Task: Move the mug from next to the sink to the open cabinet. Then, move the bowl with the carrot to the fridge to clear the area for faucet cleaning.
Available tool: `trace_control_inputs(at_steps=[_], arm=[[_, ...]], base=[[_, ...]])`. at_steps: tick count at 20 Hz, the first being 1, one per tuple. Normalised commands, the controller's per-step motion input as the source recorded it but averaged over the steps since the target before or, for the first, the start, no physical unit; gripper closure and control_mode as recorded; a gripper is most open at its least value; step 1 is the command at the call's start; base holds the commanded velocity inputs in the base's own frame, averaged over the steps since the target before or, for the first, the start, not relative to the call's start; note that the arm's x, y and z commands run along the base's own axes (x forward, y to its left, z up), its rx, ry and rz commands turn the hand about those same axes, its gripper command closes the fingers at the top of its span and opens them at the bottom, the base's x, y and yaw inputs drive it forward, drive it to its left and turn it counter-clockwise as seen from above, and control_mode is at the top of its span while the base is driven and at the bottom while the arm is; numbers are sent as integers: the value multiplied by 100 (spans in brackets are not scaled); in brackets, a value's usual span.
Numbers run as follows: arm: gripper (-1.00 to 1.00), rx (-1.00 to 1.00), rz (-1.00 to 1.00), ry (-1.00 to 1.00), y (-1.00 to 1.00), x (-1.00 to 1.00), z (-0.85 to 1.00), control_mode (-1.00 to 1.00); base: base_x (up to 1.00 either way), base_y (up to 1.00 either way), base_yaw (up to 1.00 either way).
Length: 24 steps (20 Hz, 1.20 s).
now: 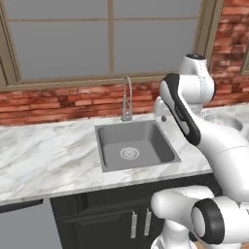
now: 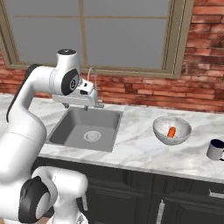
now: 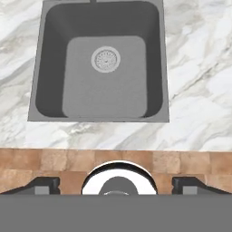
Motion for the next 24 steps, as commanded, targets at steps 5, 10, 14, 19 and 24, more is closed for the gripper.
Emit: trace_control_inputs(at_steps=[5, 10, 14, 19, 24], arm=[[-100, 0, 0, 0, 0, 0, 0, 100], [-100, 0, 0, 0, 0, 0, 0, 100], [-100, 0, 0, 0, 0, 0, 0, 100], [-100, 0, 0, 0, 0, 0, 0, 100], [-100, 0, 0, 0, 0, 33, -9, -100]], base=[[-11, -92, -15], [0, -100, -13], [0, -100, -8], [34, -52, 1], [40, -4, 0]])
